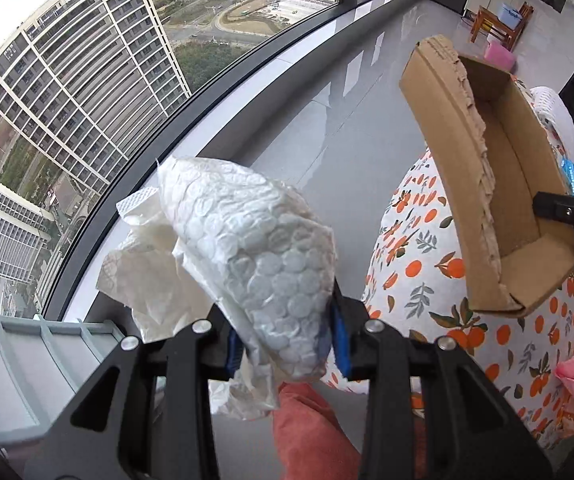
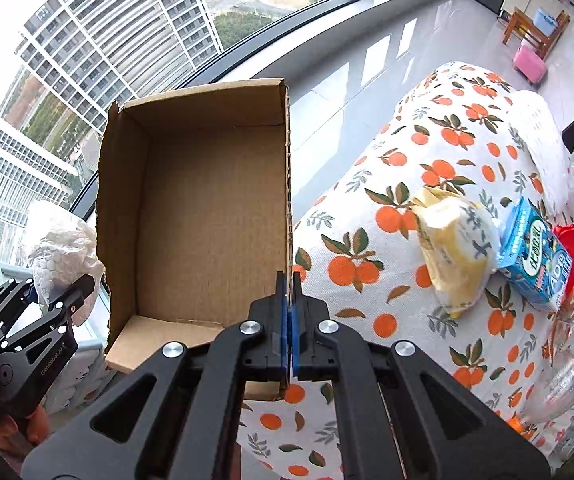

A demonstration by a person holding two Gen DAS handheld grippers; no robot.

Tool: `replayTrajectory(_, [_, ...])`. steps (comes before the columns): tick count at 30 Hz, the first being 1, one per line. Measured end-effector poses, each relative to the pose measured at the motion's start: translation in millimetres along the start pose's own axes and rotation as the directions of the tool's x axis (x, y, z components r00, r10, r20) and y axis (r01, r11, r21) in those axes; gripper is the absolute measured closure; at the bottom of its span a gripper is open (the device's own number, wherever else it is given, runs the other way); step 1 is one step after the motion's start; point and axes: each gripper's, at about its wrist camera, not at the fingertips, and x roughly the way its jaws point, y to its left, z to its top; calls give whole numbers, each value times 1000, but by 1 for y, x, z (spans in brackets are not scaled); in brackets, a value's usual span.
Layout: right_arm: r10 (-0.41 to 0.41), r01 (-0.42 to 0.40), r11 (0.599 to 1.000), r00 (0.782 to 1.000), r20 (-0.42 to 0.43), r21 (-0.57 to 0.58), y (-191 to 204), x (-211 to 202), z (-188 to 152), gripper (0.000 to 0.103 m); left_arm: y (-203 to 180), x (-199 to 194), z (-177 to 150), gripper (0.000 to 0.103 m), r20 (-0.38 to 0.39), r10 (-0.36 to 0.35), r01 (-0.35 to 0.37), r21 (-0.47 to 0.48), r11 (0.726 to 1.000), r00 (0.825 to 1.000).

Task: Collect trash
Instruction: 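Carry box and bubble wrap to the grey bin and release both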

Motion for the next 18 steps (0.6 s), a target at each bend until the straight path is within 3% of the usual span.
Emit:
replayTrajectory(5, [19, -17, 1000, 991, -130, 18, 81, 132, 53, 102, 80, 78, 18, 68, -54, 17, -17, -1, 1000, 998])
replayTrajectory(10, [-25, 24, 1000, 971, -239, -9, 133, 266, 82, 100, 119, 153, 25, 67, -103, 0, 2, 19, 1000, 995])
replayTrajectory(12, [-5, 7, 1000, 965, -262, 6, 142, 303, 87, 87, 124, 179, 25, 67, -114, -12, 15, 21, 1000, 993])
replayTrajectory(13, [-5, 6, 1000, 965, -262, 2, 146, 316, 90, 70, 128, 186, 21, 67, -118, -20, 23, 22, 999, 993])
replayTrajectory(15, [-28, 28, 1000, 968, -250, -4, 148, 333, 96, 54, 135, 206, 24, 67, -126, -34, 38, 28, 999, 991])
replayTrajectory(18, [-29, 36, 999, 968, -248, 25, 140, 337, 102, 54, 137, 234, 23, 67, -134, -54, 61, 50, 997, 990])
